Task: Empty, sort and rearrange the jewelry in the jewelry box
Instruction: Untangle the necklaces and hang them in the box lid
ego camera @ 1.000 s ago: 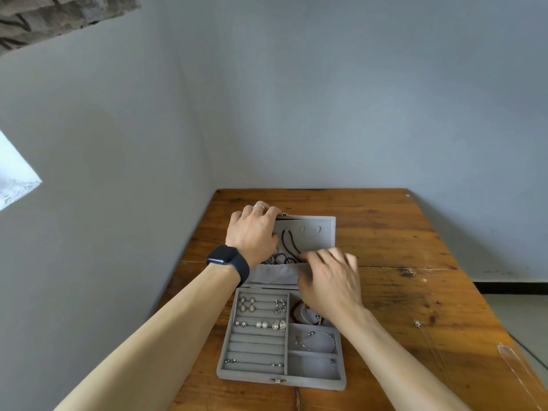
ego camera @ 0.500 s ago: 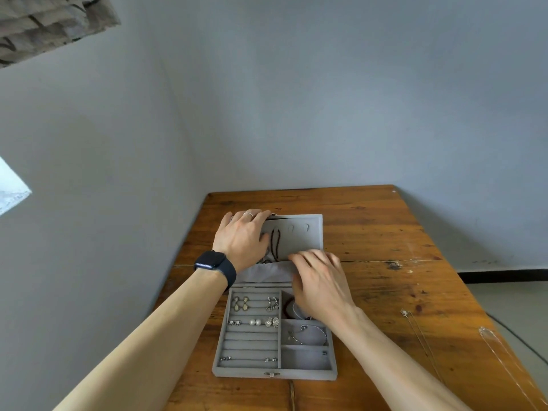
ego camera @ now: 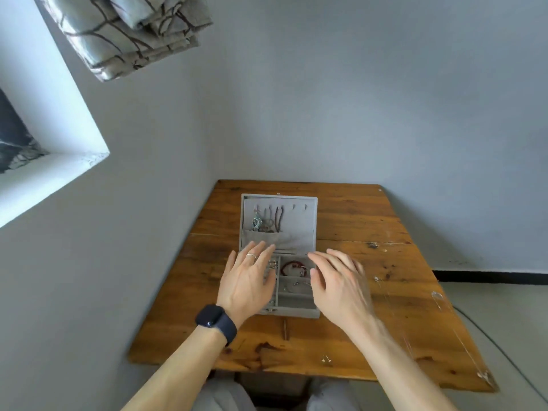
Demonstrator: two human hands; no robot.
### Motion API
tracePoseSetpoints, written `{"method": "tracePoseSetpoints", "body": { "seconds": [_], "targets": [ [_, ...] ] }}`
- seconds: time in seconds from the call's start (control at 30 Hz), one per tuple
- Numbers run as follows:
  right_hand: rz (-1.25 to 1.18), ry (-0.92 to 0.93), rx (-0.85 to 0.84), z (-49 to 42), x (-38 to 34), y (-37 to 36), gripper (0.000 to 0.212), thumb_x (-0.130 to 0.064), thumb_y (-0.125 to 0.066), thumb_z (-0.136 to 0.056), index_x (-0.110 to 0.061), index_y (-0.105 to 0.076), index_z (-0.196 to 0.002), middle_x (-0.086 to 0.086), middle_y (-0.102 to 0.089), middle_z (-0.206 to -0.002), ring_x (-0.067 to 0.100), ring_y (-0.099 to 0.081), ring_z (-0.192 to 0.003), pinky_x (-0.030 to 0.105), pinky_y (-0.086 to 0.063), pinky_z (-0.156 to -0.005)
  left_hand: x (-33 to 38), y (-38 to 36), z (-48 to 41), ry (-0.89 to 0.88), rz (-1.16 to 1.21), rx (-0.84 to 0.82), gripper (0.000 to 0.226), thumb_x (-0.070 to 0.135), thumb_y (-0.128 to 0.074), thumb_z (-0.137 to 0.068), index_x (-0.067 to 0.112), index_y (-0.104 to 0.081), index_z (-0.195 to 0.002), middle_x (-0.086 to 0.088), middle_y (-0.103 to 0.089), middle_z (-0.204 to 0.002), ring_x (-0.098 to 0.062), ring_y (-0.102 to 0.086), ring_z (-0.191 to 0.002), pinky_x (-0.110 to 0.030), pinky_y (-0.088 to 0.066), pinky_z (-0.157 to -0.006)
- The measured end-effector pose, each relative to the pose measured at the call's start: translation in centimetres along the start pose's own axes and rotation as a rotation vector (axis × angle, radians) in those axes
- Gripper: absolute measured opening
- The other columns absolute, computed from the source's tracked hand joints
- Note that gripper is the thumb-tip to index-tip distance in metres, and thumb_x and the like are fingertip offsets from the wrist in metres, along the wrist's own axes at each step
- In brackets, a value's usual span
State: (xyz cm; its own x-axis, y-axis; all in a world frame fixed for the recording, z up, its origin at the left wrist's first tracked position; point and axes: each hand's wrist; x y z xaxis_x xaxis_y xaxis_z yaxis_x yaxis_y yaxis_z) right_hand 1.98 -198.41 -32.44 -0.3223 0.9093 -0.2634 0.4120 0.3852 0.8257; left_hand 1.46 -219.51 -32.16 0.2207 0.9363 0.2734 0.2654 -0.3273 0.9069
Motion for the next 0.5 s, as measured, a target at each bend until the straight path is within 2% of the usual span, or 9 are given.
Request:
{"method": "tracePoseSetpoints", "body": {
  "seconds": [0.1, 0.27, 0.4, 0.5],
  "targets": [
    [-0.035, -0.044, 0.006, 4.0, -0.2, 1.4, 0.036, -0.031, -0.051, -0.095, -0.022, -0.07, -0.124, -0.008, -0.07, -0.124, 0.016, -0.055, -0.126, 0.04, -0.042, -0.101, 0.7, -0.5, 4.9, 0.026, 0.05, 0.034, 0.053, 0.037, -0.054, -0.097, 0.03, -0.044, -0.148, 0.004, -0.044, -0.154, -0.016, -0.03, -0.148, -0.045, -0.025, -0.119],
    [-0.071, -0.125, -0.019, 11.2, 0.3, 2.6, 0.034, -0.031, -0.052, -0.094, -0.02, -0.073, -0.119, -0.007, -0.071, -0.12, 0.017, -0.057, -0.125, 0.042, -0.044, -0.099, 1.6, -1.8, 11.4, 0.004, 0.094, 0.117, 0.045, 0.025, -0.068, -0.089, 0.023, -0.06, -0.133, 0.001, -0.06, -0.137, -0.018, -0.051, -0.131, -0.046, -0.047, -0.105],
    [-0.1, -0.205, -0.03, 16.2, 1.2, 3.0, 0.026, -0.019, -0.065, -0.093, -0.015, -0.074, -0.116, -0.003, -0.073, -0.116, 0.023, -0.06, -0.121, 0.047, -0.048, -0.1, 2.7, -3.1, 13.8, 0.008, 0.083, 0.071, 0.041, 0.024, -0.068, -0.091, 0.021, -0.062, -0.131, 0.001, -0.06, -0.137, -0.019, -0.052, -0.132, -0.047, -0.046, -0.107],
    [-0.107, -0.284, -0.048, 19.4, 2.6, 3.6, 0.027, -0.01, -0.071, -0.089, -0.01, -0.074, -0.116, 0.002, -0.073, -0.115, 0.027, -0.06, -0.119, 0.045, -0.045, -0.103, 4.1, -4.0, 14.5, -0.018, 0.065, 0.014, 0.04, 0.029, -0.062, -0.094, 0.024, -0.06, -0.134, 0.002, -0.058, -0.14, -0.018, -0.049, -0.134, -0.046, -0.041, -0.112]
  ]
}}
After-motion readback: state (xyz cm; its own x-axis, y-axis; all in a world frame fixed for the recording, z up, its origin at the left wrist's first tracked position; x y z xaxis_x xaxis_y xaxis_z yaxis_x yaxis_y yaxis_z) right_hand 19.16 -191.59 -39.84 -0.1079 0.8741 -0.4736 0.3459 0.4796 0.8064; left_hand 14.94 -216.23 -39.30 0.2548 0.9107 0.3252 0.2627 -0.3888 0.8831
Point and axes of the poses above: each hand's wrist, its own z-axis away from the middle knuckle, its own y-axis out of the back of the hand, x = y × z
